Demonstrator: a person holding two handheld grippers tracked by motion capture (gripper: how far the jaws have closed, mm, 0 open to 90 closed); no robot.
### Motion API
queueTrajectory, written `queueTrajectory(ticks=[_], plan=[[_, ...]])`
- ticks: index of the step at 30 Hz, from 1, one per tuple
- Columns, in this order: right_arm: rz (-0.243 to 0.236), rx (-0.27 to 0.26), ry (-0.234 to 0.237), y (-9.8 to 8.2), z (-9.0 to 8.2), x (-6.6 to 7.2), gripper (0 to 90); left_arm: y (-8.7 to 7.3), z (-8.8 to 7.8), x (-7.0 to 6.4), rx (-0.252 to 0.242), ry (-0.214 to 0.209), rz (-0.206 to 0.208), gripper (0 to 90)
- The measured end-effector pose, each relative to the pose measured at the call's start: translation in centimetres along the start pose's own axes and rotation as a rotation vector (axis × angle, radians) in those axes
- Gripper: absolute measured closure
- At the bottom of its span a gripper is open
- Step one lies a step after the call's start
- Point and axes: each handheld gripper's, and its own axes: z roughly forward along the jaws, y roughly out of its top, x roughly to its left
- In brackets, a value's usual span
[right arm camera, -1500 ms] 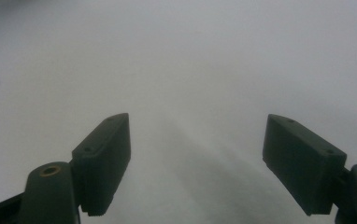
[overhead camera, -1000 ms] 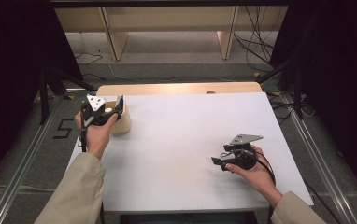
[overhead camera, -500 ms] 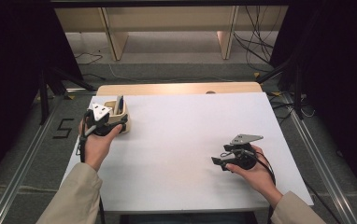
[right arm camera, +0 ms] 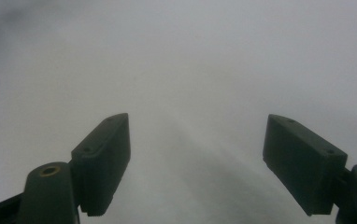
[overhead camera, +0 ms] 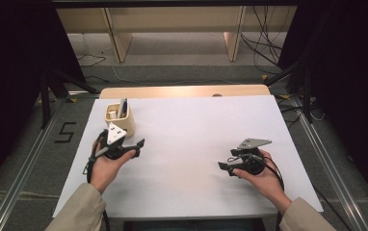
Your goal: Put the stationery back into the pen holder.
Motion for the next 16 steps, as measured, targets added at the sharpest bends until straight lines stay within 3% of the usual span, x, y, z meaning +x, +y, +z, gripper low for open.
queueTrajectory(ticks=[6, 16], plan=[[0.006, -0.006, 0.004, -0.1, -0.2, 0.0, 24.1, -2.0, -0.5, -2.6, 0.017, -0.097, 0.053, 23.6], [0.005, -0.002, 0.012, -0.3, -0.2, 0.0, 23.6, -3.3, -0.6, -3.7, 0.027, -0.138, 0.058, 22.4]])
